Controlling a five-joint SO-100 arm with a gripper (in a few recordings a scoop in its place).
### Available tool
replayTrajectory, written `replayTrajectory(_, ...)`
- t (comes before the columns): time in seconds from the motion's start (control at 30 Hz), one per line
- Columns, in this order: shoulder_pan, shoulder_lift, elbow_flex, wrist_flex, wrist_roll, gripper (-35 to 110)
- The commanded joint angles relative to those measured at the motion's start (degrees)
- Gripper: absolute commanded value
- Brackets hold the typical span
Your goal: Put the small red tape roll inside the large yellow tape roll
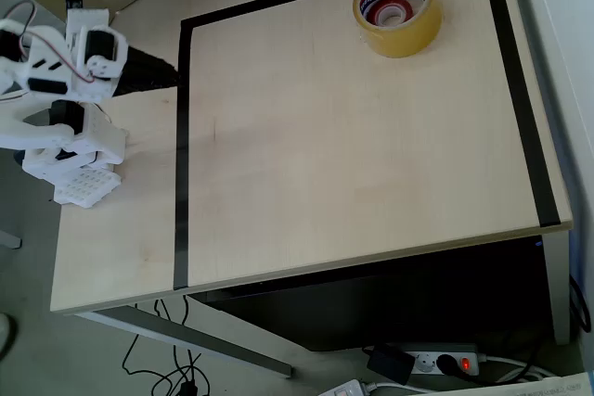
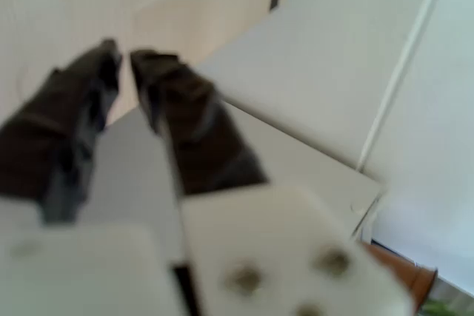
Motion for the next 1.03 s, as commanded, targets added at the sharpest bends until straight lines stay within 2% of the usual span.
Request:
replayTrajectory(0.0, -0.1, 17.5, 9.3, 0.7, -0.3, 0)
replayTrajectory(0.1, 0.7, 24.5, 14.9, 4.5, -0.3, 0)
replayTrajectory(0.67, 5.6, 24.4, 35.5, 7.0, 1.2, 0)
replayTrajectory(0.77, 6.4, 24.4, 35.6, 10.5, 3.9, 0)
replayTrajectory(1.0, 10.2, 24.4, 35.7, 10.5, 4.0, 0)
